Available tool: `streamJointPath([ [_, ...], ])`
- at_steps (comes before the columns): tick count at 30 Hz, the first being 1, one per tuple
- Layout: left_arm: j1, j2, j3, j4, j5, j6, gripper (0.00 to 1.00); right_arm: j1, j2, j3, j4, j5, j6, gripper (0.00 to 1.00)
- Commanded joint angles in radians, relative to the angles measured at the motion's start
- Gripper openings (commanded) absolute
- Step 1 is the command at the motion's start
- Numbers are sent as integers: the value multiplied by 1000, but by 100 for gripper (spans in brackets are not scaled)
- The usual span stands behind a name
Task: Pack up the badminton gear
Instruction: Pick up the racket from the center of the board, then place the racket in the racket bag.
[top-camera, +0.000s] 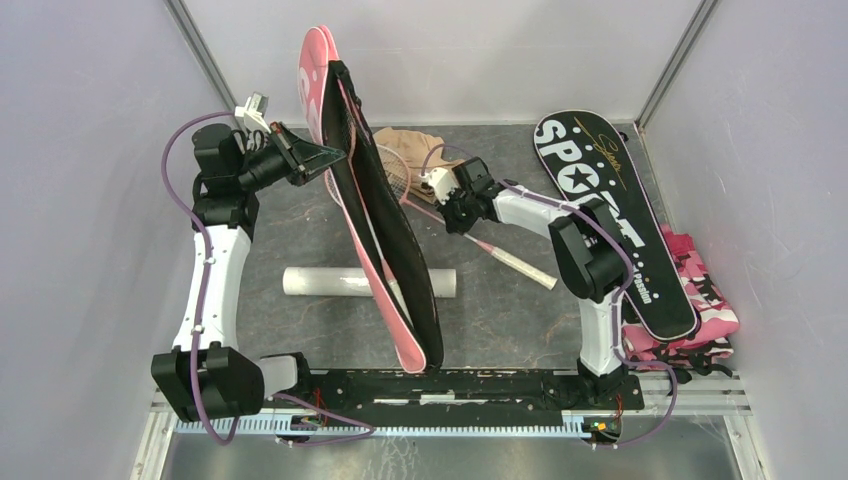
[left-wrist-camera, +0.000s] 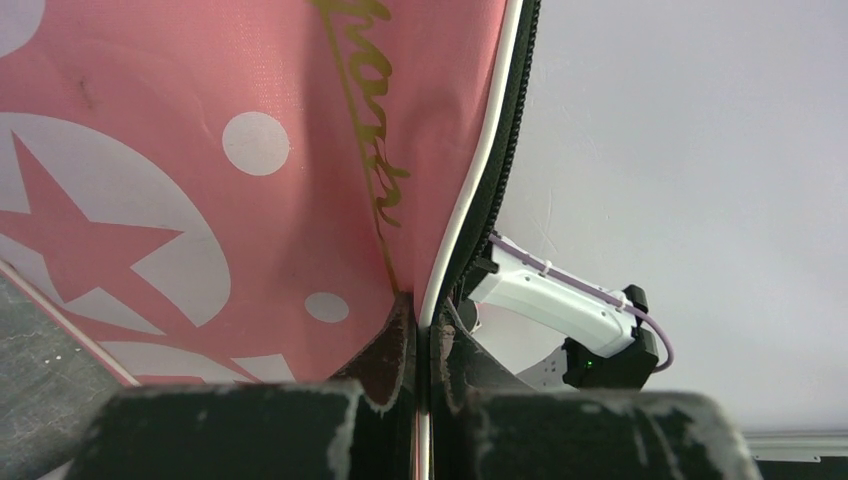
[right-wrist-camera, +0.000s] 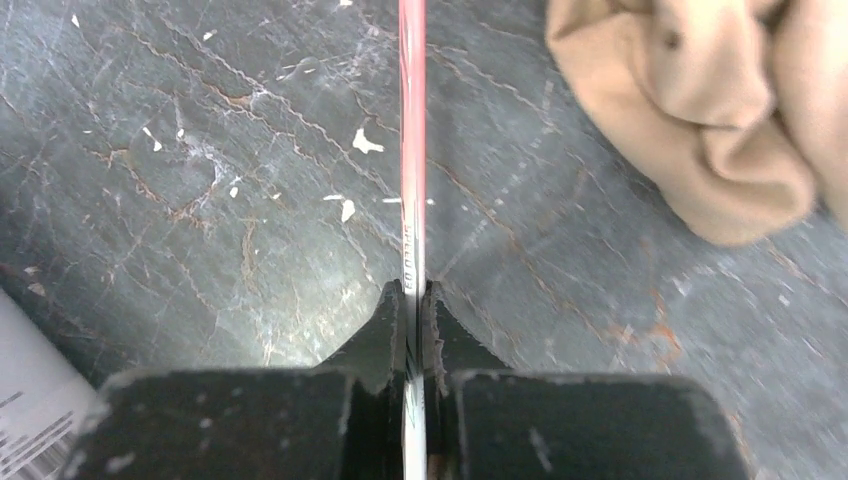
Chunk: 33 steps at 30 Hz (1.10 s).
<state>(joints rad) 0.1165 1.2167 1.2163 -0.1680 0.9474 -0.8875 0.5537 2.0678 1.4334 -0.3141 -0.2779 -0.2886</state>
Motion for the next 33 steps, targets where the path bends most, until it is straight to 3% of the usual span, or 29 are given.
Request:
streamJointPath([
  [1, 6, -8, 63, 86, -7, 11, 2, 0, -181, -4, 29, 76, 70, 0],
  [11, 5, 13, 102, 80, -113, 3, 2, -34, -447, -70, 11, 294, 65, 0],
  [20, -19, 121, 122, 165, -160, -118, 2, -211, -689, -138, -62, 272, 3, 0],
  [33, -318, 375, 291, 226, -348, -118, 2, -234, -998, -171, -266, 353, -132, 0],
])
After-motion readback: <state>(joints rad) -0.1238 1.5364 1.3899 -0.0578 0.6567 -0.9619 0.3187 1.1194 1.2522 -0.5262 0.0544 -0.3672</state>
